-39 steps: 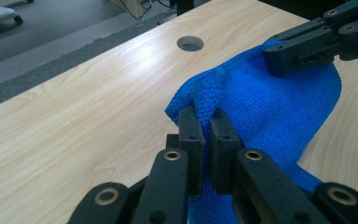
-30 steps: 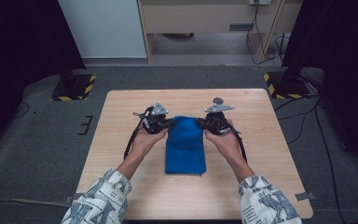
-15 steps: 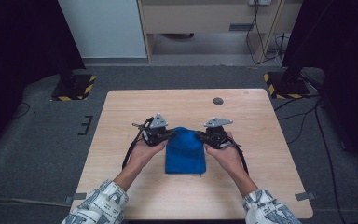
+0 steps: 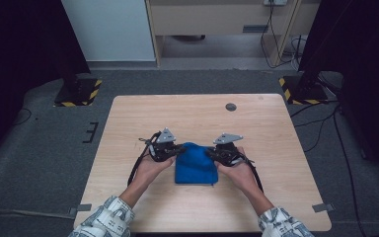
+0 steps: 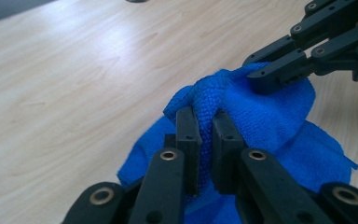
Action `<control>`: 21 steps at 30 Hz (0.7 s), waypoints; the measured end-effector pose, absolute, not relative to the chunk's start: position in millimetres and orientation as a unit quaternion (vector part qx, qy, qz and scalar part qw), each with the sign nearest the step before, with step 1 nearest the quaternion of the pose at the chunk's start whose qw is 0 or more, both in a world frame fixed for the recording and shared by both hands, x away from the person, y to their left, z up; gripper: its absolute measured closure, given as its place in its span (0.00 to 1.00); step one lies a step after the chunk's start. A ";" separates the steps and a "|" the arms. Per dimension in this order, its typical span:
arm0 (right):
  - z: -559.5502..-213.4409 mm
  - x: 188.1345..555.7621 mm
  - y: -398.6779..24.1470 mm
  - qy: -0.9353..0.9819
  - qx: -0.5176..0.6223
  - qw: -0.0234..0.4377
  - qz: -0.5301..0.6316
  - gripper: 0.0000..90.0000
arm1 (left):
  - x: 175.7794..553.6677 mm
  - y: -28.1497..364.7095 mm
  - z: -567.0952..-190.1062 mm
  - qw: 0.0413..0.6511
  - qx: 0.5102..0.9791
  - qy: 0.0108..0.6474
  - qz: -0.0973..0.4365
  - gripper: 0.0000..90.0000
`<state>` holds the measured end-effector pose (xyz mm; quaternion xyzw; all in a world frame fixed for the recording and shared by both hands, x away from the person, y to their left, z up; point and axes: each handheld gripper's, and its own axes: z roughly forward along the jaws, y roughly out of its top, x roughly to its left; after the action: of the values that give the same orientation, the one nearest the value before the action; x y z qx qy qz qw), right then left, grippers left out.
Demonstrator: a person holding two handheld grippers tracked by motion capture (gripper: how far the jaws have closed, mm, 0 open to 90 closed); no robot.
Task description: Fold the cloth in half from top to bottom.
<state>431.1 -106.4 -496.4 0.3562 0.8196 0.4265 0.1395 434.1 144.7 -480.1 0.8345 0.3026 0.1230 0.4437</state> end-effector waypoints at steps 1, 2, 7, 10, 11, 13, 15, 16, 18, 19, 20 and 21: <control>-497.5 429.9 -106.4 0.822 0.354 0.140 0.424 0.89 | 432.8 145.0 -481.7 0.442 0.836 0.301 0.122 0.92; -498.7 428.5 -106.1 0.824 0.352 0.143 0.421 0.87 | 431.2 145.0 -483.2 0.441 0.837 0.301 0.122 0.91; -502.6 417.6 -105.4 0.831 0.340 0.152 0.413 0.82 | 421.8 147.3 -490.1 0.447 0.834 0.303 0.111 0.86; -504.6 412.4 -105.3 0.832 0.340 0.150 0.412 0.78 | 416.3 147.0 -492.1 0.448 0.836 0.297 0.110 0.85; -504.6 410.7 -105.4 0.832 0.339 0.149 0.413 0.77 | 415.2 147.0 -492.3 0.448 0.837 0.295 0.109 0.84; -504.2 407.5 -105.5 0.832 0.338 0.149 0.414 0.76 | 411.8 147.3 -492.5 0.447 0.838 0.292 0.110 0.84; -503.8 403.4 -106.4 0.830 0.340 0.146 0.417 0.73 | 409.0 148.7 -493.1 0.449 0.838 0.290 0.107 0.84; -503.7 401.7 -106.8 0.830 0.339 0.147 0.417 0.71 | 407.9 149.4 -493.6 0.448 0.839 0.290 0.107 0.84; -502.8 398.8 -107.9 0.831 0.337 0.146 0.417 0.69 | 405.3 150.4 -495.2 0.449 0.838 0.291 0.103 0.83; -502.3 397.5 -108.5 0.832 0.335 0.150 0.417 0.67 | 404.1 150.5 -495.5 0.448 0.839 0.290 0.104 0.84; -501.4 396.3 -109.1 0.831 0.335 0.149 0.418 0.66 | 403.3 150.6 -495.7 0.448 0.840 0.289 0.103 0.84; -500.4 395.0 -109.5 0.830 0.336 0.149 0.419 0.65 | 402.8 150.8 -496.0 0.447 0.841 0.288 0.101 0.83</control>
<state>395.0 -109.5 -500.4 0.3360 0.8303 0.4189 0.1490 402.8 150.8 -496.0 0.8408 0.2881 0.1011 0.4471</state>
